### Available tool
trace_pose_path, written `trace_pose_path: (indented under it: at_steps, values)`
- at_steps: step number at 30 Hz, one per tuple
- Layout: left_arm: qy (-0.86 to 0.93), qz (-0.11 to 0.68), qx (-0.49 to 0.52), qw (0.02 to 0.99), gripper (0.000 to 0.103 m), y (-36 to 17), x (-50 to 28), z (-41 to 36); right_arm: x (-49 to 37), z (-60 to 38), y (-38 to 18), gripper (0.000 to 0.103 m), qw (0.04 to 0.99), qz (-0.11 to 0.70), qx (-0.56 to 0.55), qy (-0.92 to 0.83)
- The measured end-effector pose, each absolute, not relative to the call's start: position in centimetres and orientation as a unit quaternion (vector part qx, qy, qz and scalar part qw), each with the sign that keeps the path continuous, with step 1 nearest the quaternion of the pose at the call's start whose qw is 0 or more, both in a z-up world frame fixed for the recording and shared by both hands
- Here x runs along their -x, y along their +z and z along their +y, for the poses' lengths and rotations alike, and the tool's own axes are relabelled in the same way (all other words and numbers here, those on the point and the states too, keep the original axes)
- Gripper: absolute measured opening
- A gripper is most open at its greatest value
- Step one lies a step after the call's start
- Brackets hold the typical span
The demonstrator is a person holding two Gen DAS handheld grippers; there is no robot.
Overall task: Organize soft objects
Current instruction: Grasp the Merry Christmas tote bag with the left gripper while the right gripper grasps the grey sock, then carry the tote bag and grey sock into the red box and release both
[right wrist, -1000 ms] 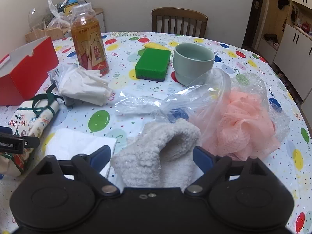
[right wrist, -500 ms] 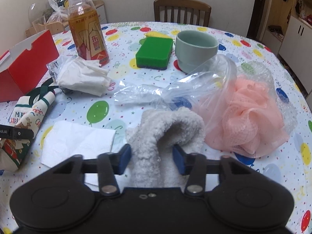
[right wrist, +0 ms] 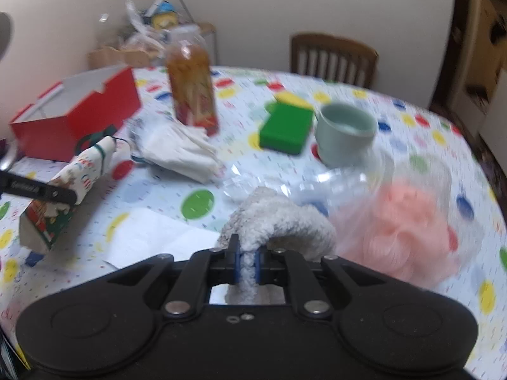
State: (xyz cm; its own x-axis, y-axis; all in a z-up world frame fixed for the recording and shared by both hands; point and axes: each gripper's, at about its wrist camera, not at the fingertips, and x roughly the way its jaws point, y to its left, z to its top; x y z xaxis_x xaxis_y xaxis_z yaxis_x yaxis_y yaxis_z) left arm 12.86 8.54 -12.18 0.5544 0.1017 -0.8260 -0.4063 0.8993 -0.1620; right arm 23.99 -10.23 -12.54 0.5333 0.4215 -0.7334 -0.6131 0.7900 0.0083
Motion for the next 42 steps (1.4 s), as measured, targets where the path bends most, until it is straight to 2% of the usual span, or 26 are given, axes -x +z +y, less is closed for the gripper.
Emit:
trace_pose_path:
  at_steps: [20,31,42]
  values:
    - [0.136,0.369,0.173,0.903,0.008,-2.7,-11.3,10.7,-23.4,-6.8,-1.6,0.008,0.836,0.310,0.122,0.436]
    - [0.101,0.342,0.159,0.921,0.008,2.4,-11.2,16.7,-22.7,1.2,3.1,0.008,0.830,0.275,0.118,0.471]
    - [0.109,0.281,0.125,0.945,0.008,6.4,-11.2,23.9,-22.4,10.9,6.2,0.008,0.823,0.248,0.124,0.495]
